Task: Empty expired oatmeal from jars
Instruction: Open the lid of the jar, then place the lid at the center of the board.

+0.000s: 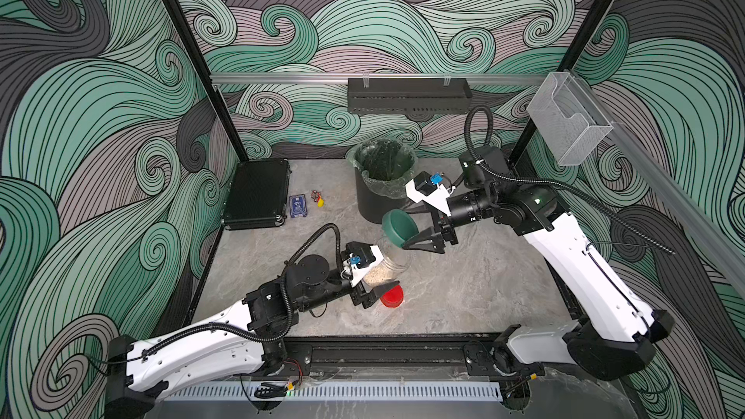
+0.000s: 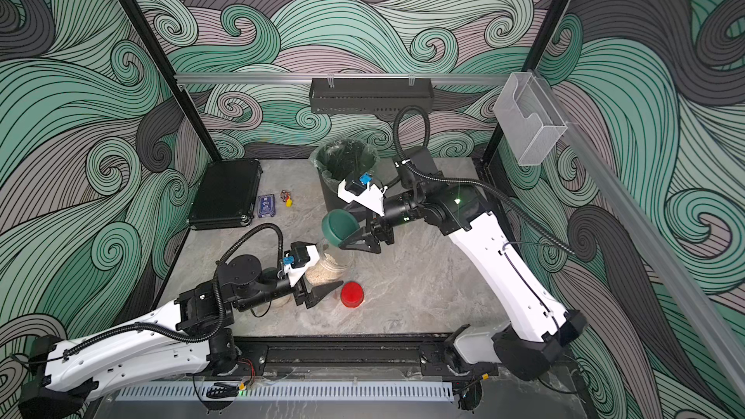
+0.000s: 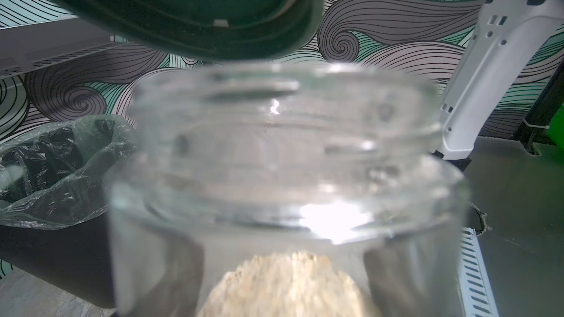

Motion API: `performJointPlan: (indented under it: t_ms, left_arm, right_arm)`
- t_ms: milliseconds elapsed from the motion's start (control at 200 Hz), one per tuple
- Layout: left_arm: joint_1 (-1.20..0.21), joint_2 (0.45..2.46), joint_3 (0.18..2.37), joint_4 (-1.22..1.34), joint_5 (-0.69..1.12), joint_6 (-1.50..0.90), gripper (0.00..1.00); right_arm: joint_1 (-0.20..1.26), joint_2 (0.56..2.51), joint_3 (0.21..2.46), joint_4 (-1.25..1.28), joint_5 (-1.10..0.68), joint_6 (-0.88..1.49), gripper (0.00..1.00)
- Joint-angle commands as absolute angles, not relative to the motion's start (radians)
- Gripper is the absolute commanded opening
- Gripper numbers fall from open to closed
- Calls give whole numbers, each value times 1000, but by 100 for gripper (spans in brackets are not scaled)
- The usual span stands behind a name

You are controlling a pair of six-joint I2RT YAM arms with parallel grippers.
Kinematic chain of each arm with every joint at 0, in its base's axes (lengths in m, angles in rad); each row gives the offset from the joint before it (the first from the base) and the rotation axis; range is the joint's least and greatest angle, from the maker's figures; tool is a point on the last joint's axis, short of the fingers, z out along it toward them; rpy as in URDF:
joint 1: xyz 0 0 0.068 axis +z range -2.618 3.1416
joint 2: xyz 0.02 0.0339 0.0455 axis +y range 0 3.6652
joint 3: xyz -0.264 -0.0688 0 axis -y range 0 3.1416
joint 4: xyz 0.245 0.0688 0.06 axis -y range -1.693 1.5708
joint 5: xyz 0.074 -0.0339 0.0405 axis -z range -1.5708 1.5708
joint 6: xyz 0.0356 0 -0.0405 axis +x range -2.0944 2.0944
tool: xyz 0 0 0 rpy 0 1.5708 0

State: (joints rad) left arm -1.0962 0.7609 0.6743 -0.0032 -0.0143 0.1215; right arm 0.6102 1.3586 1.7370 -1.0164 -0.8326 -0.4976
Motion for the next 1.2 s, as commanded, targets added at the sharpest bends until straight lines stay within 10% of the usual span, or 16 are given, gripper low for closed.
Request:
performJointPlan:
  t_ms: [0,560,1196]
  left_arm:
    - [-1101,722,732,45,-21,134,36]
    - [-1101,660,764,-38,-49,157,37]
    - [-1100,694,768,-31,-63,160,37]
  right_arm:
    - [584,1320,1753,-952,-675,-329,42]
    - [506,1228,1146,-843,-167,297,42]
    - [541,1432,839,-629,-140,414,48]
